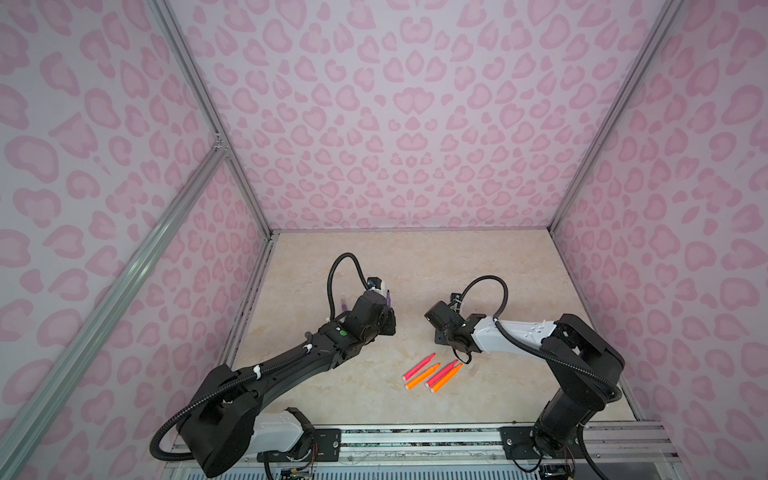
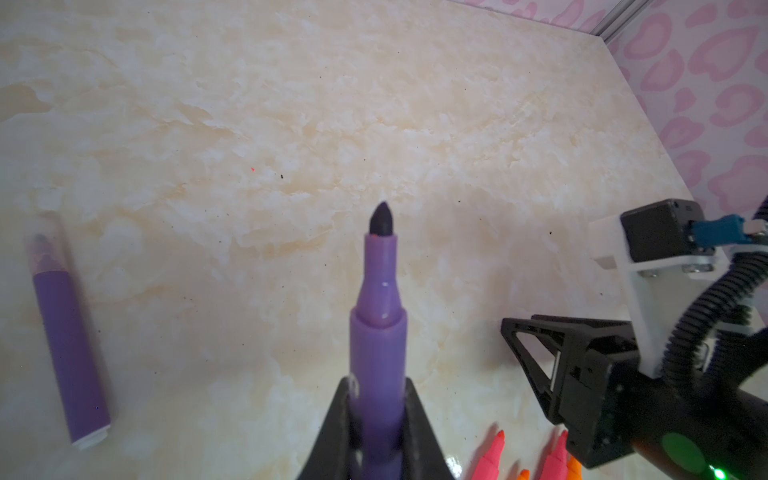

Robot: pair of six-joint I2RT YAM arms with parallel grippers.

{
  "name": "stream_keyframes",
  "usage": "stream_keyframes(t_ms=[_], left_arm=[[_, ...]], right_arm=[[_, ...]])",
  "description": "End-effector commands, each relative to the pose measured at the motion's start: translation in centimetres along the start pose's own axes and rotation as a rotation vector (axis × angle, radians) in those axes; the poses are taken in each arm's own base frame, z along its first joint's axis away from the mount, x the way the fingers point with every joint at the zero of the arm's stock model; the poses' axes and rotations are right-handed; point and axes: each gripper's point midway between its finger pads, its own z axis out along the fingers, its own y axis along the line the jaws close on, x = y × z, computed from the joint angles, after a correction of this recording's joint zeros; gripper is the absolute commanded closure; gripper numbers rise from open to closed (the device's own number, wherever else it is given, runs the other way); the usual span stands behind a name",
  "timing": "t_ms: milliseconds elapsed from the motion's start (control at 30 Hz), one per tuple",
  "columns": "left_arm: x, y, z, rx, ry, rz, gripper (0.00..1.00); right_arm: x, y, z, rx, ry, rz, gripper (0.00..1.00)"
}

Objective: Insert the pens into the pen caps

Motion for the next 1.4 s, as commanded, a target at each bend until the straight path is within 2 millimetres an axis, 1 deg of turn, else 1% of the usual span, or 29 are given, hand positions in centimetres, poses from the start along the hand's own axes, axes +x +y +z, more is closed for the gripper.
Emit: stream_keyframes(t_ms=[0,267,433,600,733,833,933,1033,1100,1233,1300,1367], left_arm=[[-0.6,-0.6,0.0,0.018,-0.006,-0.002,0.96],[-0.6,-0.8,0.0,0.027,-0.002,-0.003,0.96],[-0.6,-0.7,0.0,0.024,-0.003,-0.001,0.96],[-0.6,-0.9,0.0,0.032,-0.003,0.002,0.96],[-0.5,-1.5,0.0,0.07,0.0,0.009,0.96],[-0.5,-2.4,-0.1,0.112,-0.006,0.024,0.96],[-0.7,-3.0,-0.6,0.145,-0.022,0.039,0.96],[-0.9,-4.0,-1.3,0.199,-0.046,0.05,0.96],[-0.9,-4.9,-2.0,0.244,-0.066,0.064,0.96],[-1.2,-6.8,-3.7,0.327,-0.117,0.116,0.96],[-1.1,-7.9,-4.4,0.368,-0.129,0.15,0.96],[-0.8,-8.7,-4.9,0.401,-0.126,0.171,0.96]], right_arm=[[0.6,-0.5,0.4,0.036,0.029,-0.043,0.64],[0.8,-0.5,0.7,0.038,0.032,-0.042,0.69],[1.1,-0.6,0.9,0.032,0.042,-0.038,0.75],[1.0,-1.1,0.8,0.034,0.031,-0.021,0.82],[0.1,-1.4,0.3,0.015,0.007,0.014,0.9],[-1.7,-1.2,-1.1,0.001,-0.043,0.038,0.92],[-4.1,-0.9,-3.0,-0.033,-0.113,0.094,0.93],[-7.3,0.1,-5.5,-0.12,-0.197,0.178,0.94],[-9.5,0.7,-7.3,-0.159,-0.261,0.216,0.97],[-13.7,2.1,-10.9,-0.266,-0.376,0.291,0.97],[-15.2,3.0,-12.6,-0.342,-0.421,0.311,0.97],[-16.1,3.6,-13.9,-0.409,-0.457,0.319,0.97]])
